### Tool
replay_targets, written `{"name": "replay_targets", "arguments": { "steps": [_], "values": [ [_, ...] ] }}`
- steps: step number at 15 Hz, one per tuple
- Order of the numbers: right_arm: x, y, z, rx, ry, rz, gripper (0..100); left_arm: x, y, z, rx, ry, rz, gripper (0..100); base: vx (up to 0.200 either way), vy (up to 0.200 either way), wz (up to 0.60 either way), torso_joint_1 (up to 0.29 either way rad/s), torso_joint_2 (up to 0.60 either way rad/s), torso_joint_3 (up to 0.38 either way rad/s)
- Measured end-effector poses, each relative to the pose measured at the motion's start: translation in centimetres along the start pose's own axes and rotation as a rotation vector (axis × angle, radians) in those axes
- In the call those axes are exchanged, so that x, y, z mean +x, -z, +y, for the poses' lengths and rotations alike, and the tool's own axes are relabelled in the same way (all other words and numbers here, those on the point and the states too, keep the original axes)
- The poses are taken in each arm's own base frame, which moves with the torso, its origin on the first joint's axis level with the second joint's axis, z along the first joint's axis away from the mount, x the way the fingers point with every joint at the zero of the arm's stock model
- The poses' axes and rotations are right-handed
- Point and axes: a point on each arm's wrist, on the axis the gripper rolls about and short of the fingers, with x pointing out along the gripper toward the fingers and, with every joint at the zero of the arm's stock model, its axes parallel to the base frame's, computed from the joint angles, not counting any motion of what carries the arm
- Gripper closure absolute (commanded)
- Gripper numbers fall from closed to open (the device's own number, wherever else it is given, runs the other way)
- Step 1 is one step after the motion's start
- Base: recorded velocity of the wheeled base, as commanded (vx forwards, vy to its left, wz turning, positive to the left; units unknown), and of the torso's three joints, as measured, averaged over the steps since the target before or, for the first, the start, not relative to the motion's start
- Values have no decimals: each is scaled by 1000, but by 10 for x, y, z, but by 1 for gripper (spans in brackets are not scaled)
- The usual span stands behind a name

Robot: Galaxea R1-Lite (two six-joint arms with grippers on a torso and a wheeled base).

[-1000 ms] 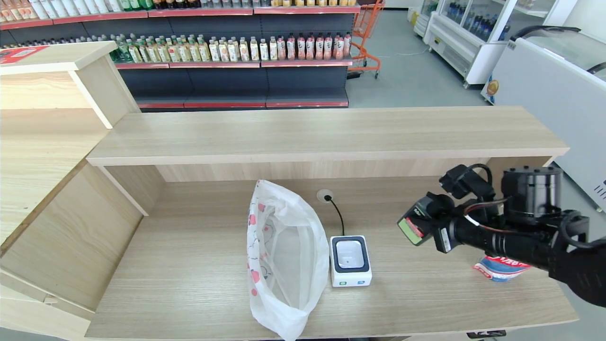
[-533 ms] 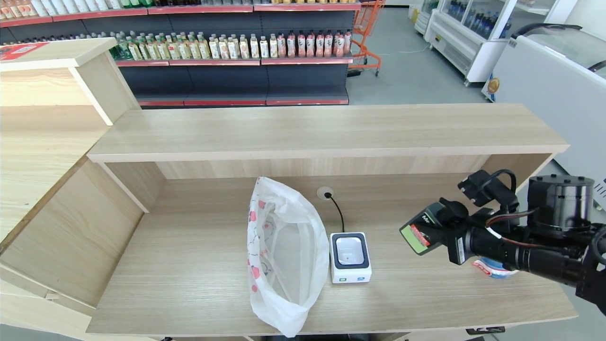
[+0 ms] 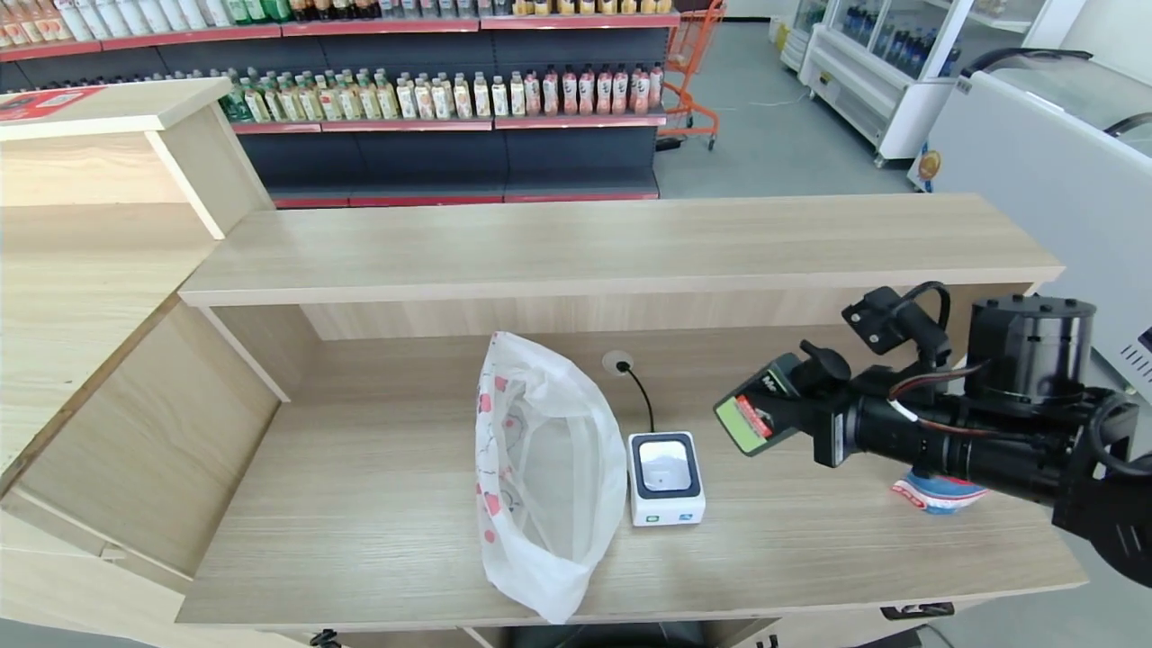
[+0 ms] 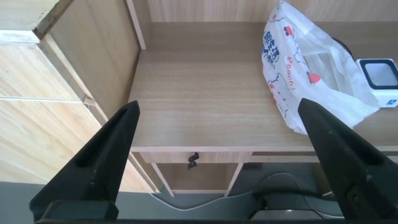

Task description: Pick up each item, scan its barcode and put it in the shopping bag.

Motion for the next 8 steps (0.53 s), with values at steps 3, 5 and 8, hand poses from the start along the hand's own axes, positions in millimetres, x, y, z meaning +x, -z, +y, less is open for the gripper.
{"name": "replay_targets", "arguments": {
  "steps": [3,5,8],
  "values": [
    [21,-4,9,18,-47,0,100,0,0,0,1,0,0,0,0,200,0,4,2,-2],
    [39,4,10,19,-46,33,100,0,0,0,1,0,0,0,0,0,0,0,0,0],
    [63,25,14,20,-9,108,100,0,0,0,1,0,-1,0,0,0,0,0,0,0]
  ]
}}
